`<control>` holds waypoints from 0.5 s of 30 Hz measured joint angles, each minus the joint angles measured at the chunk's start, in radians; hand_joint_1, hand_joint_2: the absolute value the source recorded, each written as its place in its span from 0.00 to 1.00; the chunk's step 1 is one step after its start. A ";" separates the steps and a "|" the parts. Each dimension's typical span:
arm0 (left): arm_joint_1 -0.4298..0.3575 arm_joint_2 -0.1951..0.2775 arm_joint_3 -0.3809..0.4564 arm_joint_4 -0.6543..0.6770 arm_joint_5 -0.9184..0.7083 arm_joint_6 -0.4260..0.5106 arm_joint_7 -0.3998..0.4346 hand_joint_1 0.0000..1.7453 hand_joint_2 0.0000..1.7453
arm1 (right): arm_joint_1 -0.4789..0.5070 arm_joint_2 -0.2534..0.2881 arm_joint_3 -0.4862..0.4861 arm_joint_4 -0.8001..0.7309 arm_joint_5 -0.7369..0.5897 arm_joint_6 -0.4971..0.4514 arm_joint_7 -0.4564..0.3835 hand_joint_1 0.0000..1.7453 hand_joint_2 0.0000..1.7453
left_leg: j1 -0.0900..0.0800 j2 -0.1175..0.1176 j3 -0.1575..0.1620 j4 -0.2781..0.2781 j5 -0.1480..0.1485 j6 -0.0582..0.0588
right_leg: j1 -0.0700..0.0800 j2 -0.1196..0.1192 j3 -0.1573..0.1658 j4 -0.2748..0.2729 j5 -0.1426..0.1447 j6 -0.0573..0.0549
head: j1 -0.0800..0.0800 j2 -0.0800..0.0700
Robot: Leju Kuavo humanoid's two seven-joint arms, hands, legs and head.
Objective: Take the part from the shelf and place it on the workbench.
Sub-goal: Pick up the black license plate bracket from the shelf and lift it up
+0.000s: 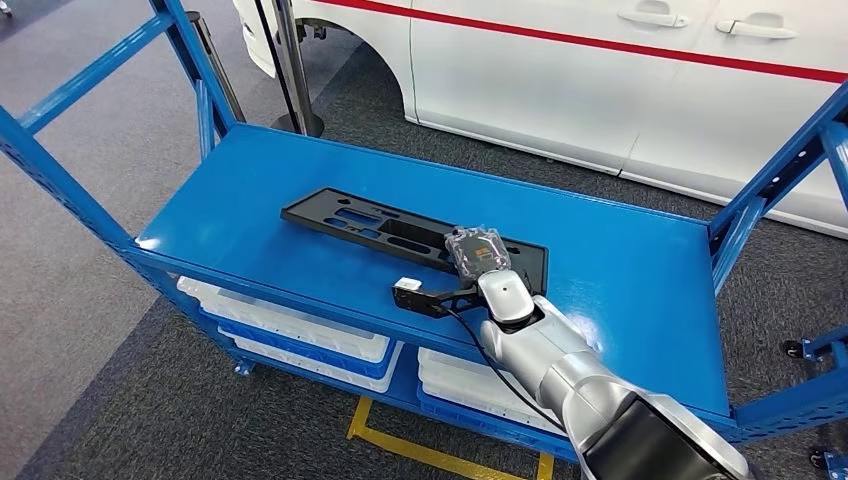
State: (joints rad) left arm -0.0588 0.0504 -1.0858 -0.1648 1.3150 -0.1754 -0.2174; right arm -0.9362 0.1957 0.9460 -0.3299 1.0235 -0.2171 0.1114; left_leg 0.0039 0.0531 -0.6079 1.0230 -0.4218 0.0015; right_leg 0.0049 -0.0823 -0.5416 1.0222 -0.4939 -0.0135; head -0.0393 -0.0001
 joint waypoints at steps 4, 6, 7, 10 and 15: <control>0.000 0.000 0.001 0.000 0.003 -0.015 -0.014 0.00 1.00 | 0.000 0.000 -0.010 -0.006 -0.001 0.000 -0.012 1.00 1.00 | 0.000 0.000 0.000 0.000 0.000 0.000 | 0.000 0.000 0.000 0.000 0.000 0.000 | 0.000 0.000; 0.000 0.000 0.001 0.000 -0.005 -0.015 -0.013 0.00 1.00 | 0.000 0.000 -0.015 -0.010 -0.003 0.000 -0.018 1.00 1.00 | 0.000 0.000 0.000 0.000 0.000 0.000 | 0.000 0.000 0.000 0.000 0.000 0.000 | 0.000 0.000; 0.000 0.000 0.000 0.000 -0.009 -0.012 -0.011 0.00 1.00 | 0.000 0.000 -0.017 -0.011 -0.004 -0.001 -0.021 1.00 1.00 | 0.000 0.001 0.000 0.000 0.000 0.000 | 0.000 0.001 0.000 0.000 0.000 0.000 | 0.000 0.000; 0.000 0.000 0.000 0.000 -0.007 0.010 -0.017 0.00 1.00 | 0.001 0.000 -0.026 -0.016 -0.013 -0.018 -0.034 1.00 1.00 | 0.000 0.001 0.000 0.000 0.000 0.000 | 0.000 0.001 -0.001 0.000 0.000 0.000 | 0.000 0.000; 0.000 0.000 0.010 0.000 0.012 0.034 -0.038 0.00 1.00 | 0.021 -0.002 -0.049 -0.049 -0.031 -0.097 -0.082 1.00 1.00 | 0.000 0.001 -0.001 0.000 0.000 0.000 | 0.001 0.001 -0.001 0.000 0.000 0.000 | 0.000 0.000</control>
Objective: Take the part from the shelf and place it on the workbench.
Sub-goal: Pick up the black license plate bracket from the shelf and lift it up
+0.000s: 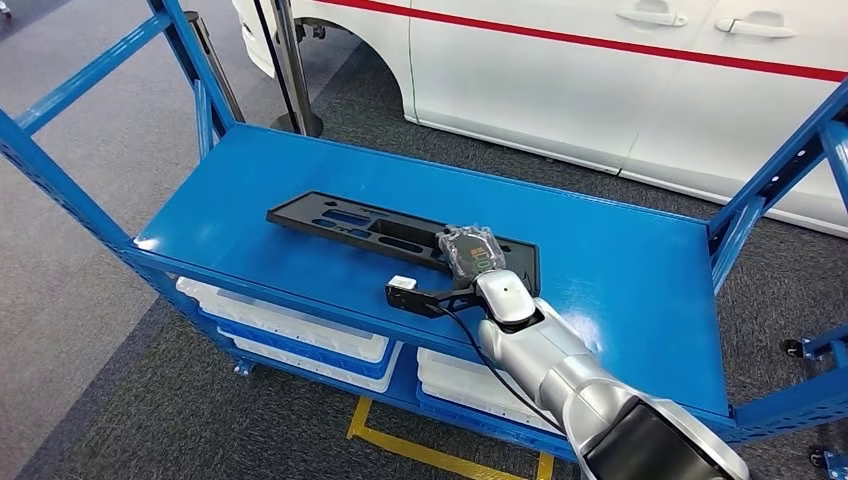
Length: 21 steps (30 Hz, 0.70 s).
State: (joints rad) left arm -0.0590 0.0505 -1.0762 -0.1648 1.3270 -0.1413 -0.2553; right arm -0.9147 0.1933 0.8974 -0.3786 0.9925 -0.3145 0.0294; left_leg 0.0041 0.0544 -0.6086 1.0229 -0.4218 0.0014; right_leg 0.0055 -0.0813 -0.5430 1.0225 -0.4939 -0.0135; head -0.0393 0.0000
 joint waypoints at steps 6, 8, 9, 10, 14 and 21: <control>0.003 0.000 0.003 0.000 0.003 0.022 0.020 0.00 1.00 | 0.039 -0.024 -0.023 -0.123 0.007 -0.108 -0.073 1.00 1.00 | 0.000 0.000 -0.002 0.000 0.000 0.000 | 0.000 0.000 -0.002 0.000 0.000 0.000 | 0.000 0.000; 0.004 0.000 0.005 0.000 0.004 0.022 0.020 0.00 1.00 | 0.057 -0.042 -0.032 -0.198 0.008 -0.117 -0.082 1.00 1.00 | 0.000 0.000 -0.003 0.000 0.000 0.000 | 0.000 0.000 -0.003 0.000 0.000 0.000 | 0.000 0.000; 0.005 0.000 0.005 0.000 0.005 0.022 0.020 0.00 1.00 | 0.065 -0.050 -0.037 -0.231 0.009 -0.117 -0.083 1.00 1.00 | 0.000 0.000 -0.003 0.000 0.000 0.000 | 0.000 0.000 -0.003 0.000 0.000 0.000 | 0.000 0.000; 0.005 0.000 0.005 0.000 0.005 0.022 0.020 0.00 1.00 | 0.071 -0.056 -0.040 -0.258 0.010 -0.115 -0.083 1.00 1.00 | 0.000 0.000 -0.004 0.000 0.000 0.000 | 0.000 0.000 -0.003 0.000 0.000 0.000 | 0.000 0.000; 0.007 0.000 0.006 0.000 0.005 0.022 0.020 0.00 1.00 | 0.091 -0.077 -0.052 -0.333 0.012 -0.112 -0.081 1.00 1.00 | 0.000 -0.001 -0.004 0.000 0.000 0.000 | 0.000 0.000 -0.004 0.000 0.000 0.000 | 0.000 0.000; 0.007 0.000 0.006 0.000 0.007 0.022 0.020 0.00 1.00 | 0.107 -0.095 -0.064 -0.385 0.013 -0.111 -0.081 1.00 1.00 | 0.000 -0.001 -0.004 0.000 0.000 0.000 | 0.000 0.000 -0.004 0.000 0.000 0.000 | 0.000 0.000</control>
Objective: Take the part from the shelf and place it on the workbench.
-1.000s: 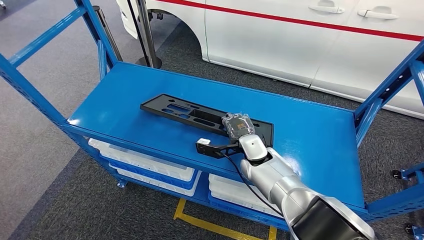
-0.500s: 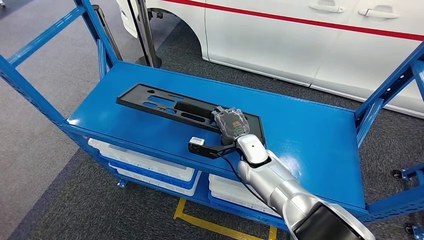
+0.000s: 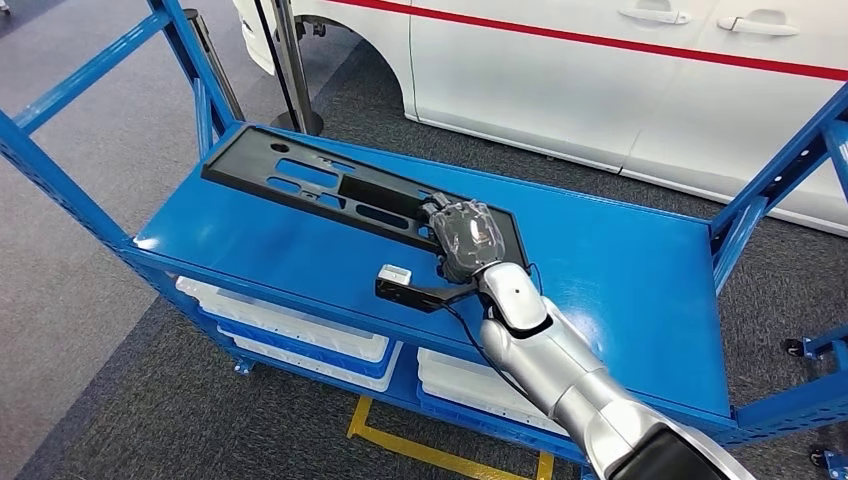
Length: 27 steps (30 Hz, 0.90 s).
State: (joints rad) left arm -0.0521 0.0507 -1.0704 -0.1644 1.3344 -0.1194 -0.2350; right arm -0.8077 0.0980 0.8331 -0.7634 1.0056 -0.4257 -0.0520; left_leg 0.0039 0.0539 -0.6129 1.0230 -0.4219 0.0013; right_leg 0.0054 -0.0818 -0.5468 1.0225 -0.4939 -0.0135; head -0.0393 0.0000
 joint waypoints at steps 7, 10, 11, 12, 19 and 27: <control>0.001 0.001 0.000 0.001 0.000 0.000 -0.002 0.00 1.00 | 0.004 -0.005 -0.002 -0.014 0.013 -0.008 0.003 1.00 1.00 | -0.001 -0.001 -0.001 0.001 0.000 0.005 | -0.001 -0.001 0.000 -0.001 0.002 0.003 | 0.000 0.000; 0.002 0.002 0.000 0.003 -0.004 0.000 -0.014 0.00 1.00 | 0.019 -0.017 -0.004 -0.072 0.082 -0.038 0.022 1.00 1.00 | 0.002 -0.005 0.003 -0.018 0.014 0.026 | -0.006 0.014 0.001 -0.001 -0.004 0.020 | 0.000 0.000; 0.000 0.002 0.000 0.003 -0.006 0.000 -0.018 0.00 1.00 | 0.025 -0.023 -0.007 -0.093 0.101 -0.044 0.028 1.00 1.00 | 0.006 -0.006 0.006 -0.029 0.021 0.030 | -0.007 0.033 -0.007 0.020 -0.025 0.023 | 0.000 0.000; -0.003 0.002 0.000 0.003 -0.008 0.000 -0.022 0.00 1.00 | 0.031 -0.031 -0.010 -0.111 0.118 -0.052 0.031 1.00 1.00 | 0.009 -0.008 0.007 -0.037 0.027 0.033 | -0.010 0.054 -0.023 0.060 -0.055 0.026 | 0.000 0.000; -0.003 0.003 -0.001 0.003 -0.013 0.000 -0.026 0.00 1.00 | 0.099 -0.077 -0.049 -0.191 0.117 -0.077 0.001 1.00 1.00 | 0.020 -0.036 -0.024 -0.011 0.033 0.019 | -0.040 0.079 -0.036 0.117 -0.049 0.060 | 0.000 0.000; 0.010 0.005 -0.001 0.006 -0.004 -0.001 -0.027 0.00 1.00 | 0.184 -0.120 -0.078 -0.414 -0.007 -0.005 -0.037 1.00 1.00 | 0.029 -0.048 -0.075 0.065 -0.013 -0.035 | -0.032 0.085 -0.033 0.031 0.010 0.000 | -0.002 0.000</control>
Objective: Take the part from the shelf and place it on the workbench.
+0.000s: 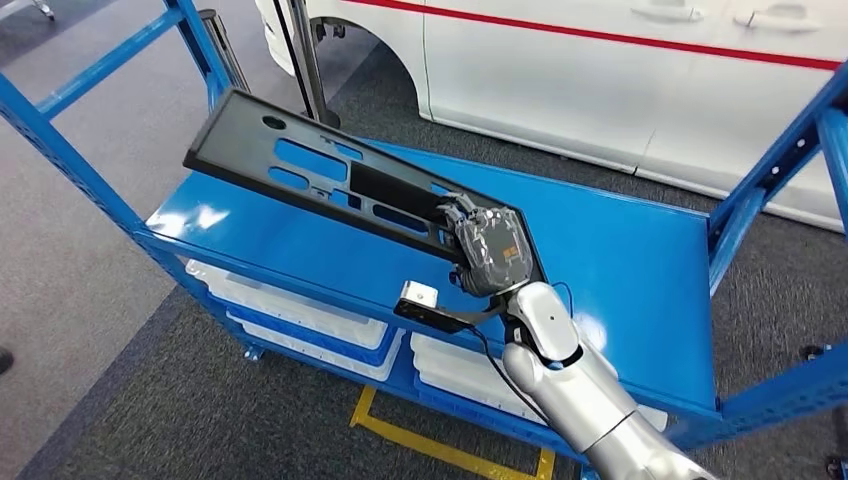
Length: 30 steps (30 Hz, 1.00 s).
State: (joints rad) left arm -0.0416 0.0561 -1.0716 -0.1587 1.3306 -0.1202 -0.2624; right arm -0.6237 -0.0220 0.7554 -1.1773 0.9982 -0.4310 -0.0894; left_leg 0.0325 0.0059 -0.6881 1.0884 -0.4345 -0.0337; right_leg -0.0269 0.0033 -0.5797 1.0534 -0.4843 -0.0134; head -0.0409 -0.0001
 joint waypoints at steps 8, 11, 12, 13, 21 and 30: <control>-0.002 0.001 0.001 0.001 0.013 -0.001 -0.003 0.00 1.00 | 0.050 -0.027 -0.013 -0.130 -0.105 0.057 -0.034 1.00 1.00 | -0.010 0.000 0.113 0.048 -0.080 0.023 | 0.020 -0.005 -0.071 0.002 0.059 -0.010 | 0.000 0.000; -0.002 0.004 0.002 0.002 0.017 0.002 0.000 0.00 1.00 | 0.059 -0.035 -0.017 -0.171 -0.117 0.061 -0.040 1.00 1.00 | -0.022 -0.002 0.183 -0.069 -0.081 0.034 | 0.019 -0.006 -0.077 -0.004 0.082 0.006 | 0.001 0.000; -0.001 0.004 0.002 0.003 0.018 0.002 0.000 0.00 1.00 | 0.062 -0.038 -0.018 -0.180 -0.118 0.061 -0.041 1.00 1.00 | -0.024 -0.002 0.179 -0.075 -0.072 0.036 | 0.017 -0.006 -0.077 -0.009 0.091 0.014 | 0.001 0.000; 0.000 0.004 0.002 0.003 0.018 0.002 0.000 0.00 1.00 | 0.067 -0.042 -0.018 -0.187 -0.119 0.062 -0.042 1.00 1.00 | -0.023 0.000 0.175 -0.083 -0.061 0.041 | 0.016 -0.005 -0.079 -0.011 0.092 0.020 | 0.001 0.000; 0.001 0.003 0.003 0.003 0.018 0.002 0.000 0.00 1.00 | 0.090 -0.066 -0.020 -0.210 -0.122 0.065 -0.046 1.00 1.00 | -0.021 0.006 0.077 -0.086 0.024 0.064 | 0.015 -0.003 -0.107 0.239 -0.065 0.041 | 0.002 0.000; 0.002 0.002 0.002 0.004 0.013 -0.002 -0.003 0.00 1.00 | 0.080 -0.056 -0.020 -0.224 -0.110 0.066 -0.036 1.00 1.00 | -0.020 -0.001 0.007 -0.027 0.027 0.017 | 0.017 -0.010 0.045 -0.023 -0.020 -0.007 | 0.001 0.000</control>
State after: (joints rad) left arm -0.0401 0.0578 -1.0695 -0.1544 1.3435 -0.1220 -0.2651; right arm -0.5434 -0.0779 0.7351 -1.4010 0.8879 -0.3647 -0.1256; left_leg 0.0129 0.0053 -0.6814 1.0610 -0.4077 -0.0162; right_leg -0.0099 -0.0064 -0.5350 1.0303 -0.5038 -0.0205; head -0.0402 0.0000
